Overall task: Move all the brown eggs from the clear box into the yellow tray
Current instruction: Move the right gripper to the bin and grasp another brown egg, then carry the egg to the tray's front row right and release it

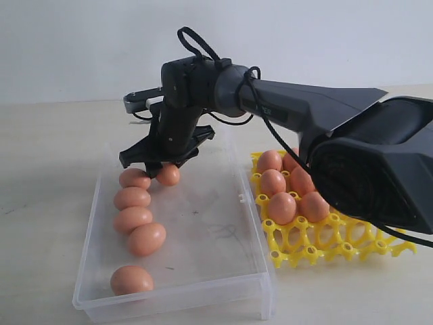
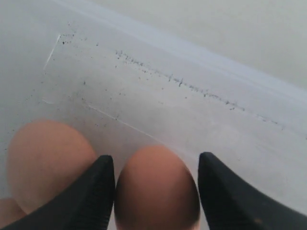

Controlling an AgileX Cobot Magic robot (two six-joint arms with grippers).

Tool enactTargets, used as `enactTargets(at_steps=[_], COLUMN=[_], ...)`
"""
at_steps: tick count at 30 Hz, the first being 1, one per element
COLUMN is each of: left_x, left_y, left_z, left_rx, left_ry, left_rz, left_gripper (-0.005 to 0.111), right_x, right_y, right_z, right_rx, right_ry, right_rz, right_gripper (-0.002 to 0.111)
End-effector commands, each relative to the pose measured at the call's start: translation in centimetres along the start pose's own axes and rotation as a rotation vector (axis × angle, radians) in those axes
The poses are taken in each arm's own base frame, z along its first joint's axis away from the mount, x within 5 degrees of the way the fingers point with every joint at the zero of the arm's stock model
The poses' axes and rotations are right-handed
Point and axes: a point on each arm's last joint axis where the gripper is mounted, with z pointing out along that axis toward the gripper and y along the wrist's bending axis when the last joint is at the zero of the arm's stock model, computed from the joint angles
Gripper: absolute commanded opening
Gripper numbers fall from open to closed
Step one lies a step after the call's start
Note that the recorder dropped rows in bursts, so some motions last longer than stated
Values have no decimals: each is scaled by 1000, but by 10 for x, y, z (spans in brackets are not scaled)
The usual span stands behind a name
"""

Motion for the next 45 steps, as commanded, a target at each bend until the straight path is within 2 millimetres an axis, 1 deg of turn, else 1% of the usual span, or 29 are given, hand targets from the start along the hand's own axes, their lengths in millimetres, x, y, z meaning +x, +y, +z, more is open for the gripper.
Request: enactTargets(at_steps=[1,4,6,8,10,12,15,18,22,23,27,28,29,30,31,32,33,34,35,36,37,38,40,42,45], left_x=[-2,-2,-2,-2,-2,-2,-2,-2,-2,-2,-2,-2,-2,-2,-2,-2,-2,-2,-2,-2,-2,-2,-2,-2,-2], left_y=[0,0,0,0,0,0,0,0,0,0,0,0,0,0,0,0,0,0,0,0,0,0,0,0,0], left_z=[0,0,0,0,0,0,0,0,0,0,0,0,0,0,0,0,0,0,0,0,0,0,0,0,0], left_rx=[1,1,1,1,1,1,1,1,1,1,1,1,1,1,1,1,1,1,1,1,1,1,1,1,1], left_ry=[-17,-17,-17,-17,-17,-17,-17,-17,-17,-17,-17,-17,-17,-17,-17,-17,-17,-17,-17,-17,-17,-17,-17,-17,-17], left_rz=[-5,-5,-5,-5,-5,-5,-5,-5,-5,-5,-5,-5,-5,-5,-5,-5,-5,-5,-5,-5,-5,-5,-5,-5,-5], left_gripper=[0,0,0,0,0,0,0,0,0,0,0,0,0,0,0,0,0,0,0,0,0,0,0,0,0], right_x=[-3,-3,-3,-3,-3,-2,-4,-10,-18,-17,-7,5,20,27,46,53,74,86,100,117,140,157,182,196,216], right_y=[-1,-2,-3,-3,-3,-2,-1,0,2,2,2,1,-1,-2,-11,-17,-33,-41,-55,-66,-80,-90,-103,-112,-122], right_z=[-2,-2,-2,-2,-2,-2,-8,-27,-57,-68,-86,-89,-97,-100,-110,-119,-132,-135,-150,-155,-167,-172,-172,-169,-160], right_rx=[5,20,26,30,30,30,29,34,47,47,45,44,42,47,66,73,84,87,94,103,125,142,160,169,191], right_ry=[-20,-21,-22,-22,-19,-14,-18,-53,-120,-147,-189,-208,-248,-262,-299,-325,-374,-392,-455,-480,-532,-559,-573,-554,-504], right_rz=[-4,-15,-21,-37,-59,-63,-63,-72,-91,-100,-112,-112,-115,-125,-138,-128,-89,-54,17,56,92,122,193,266,316], right_gripper=[52,49,41,23,1,0,0,0,0,0,0,0,0,0,0,0,0,0,0,0,0,0,0,0,0])
